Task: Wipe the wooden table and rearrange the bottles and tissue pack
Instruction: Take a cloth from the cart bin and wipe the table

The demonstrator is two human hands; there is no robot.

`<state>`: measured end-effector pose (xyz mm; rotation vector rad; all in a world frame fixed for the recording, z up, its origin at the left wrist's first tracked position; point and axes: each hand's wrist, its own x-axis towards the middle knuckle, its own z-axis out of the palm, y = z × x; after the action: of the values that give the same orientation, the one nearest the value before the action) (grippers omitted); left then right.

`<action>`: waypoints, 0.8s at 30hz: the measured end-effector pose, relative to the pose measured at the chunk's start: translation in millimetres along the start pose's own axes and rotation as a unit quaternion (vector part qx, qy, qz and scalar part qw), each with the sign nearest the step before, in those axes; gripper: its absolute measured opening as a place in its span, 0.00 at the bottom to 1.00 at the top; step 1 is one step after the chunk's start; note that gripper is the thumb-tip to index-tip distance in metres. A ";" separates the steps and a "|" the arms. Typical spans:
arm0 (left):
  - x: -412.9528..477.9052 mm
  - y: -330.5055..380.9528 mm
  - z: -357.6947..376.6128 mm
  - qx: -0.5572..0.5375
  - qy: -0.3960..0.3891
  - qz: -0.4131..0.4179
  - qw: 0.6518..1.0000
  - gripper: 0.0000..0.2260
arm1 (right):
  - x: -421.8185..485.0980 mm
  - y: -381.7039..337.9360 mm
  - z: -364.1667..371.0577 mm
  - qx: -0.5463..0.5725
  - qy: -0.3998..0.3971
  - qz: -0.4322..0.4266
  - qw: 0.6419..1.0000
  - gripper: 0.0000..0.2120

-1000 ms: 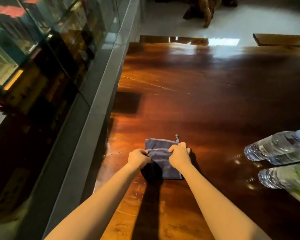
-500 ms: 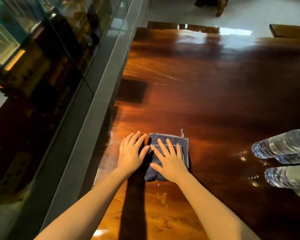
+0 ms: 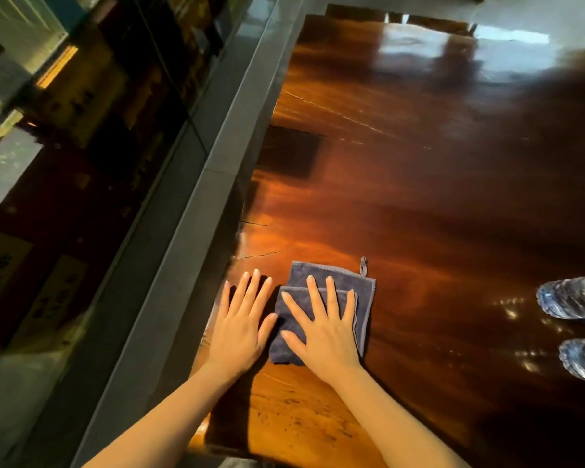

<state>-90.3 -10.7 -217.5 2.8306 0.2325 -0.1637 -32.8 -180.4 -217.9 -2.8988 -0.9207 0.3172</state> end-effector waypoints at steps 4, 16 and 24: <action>-14.6 1.2 4.3 0.023 -0.009 -0.050 0.998 0.27 | 20.9 -6.2 -4.0 0.004 0.008 0.014 1.000 0.31; -11.4 2.2 5.8 0.053 -0.029 -0.087 0.994 0.31 | 166.8 -3.9 -17.6 0.003 0.003 0.030 1.000 0.30; -14.4 6.4 -1.1 0.072 -0.017 -0.133 0.988 0.32 | 173.8 -15.4 -15.8 0.020 0.016 0.036 0.999 0.29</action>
<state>-103.1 -18.4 -212.6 2.9242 0.6142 -0.2968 100.6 -67.6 -230.1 -2.8963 -0.7966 0.2905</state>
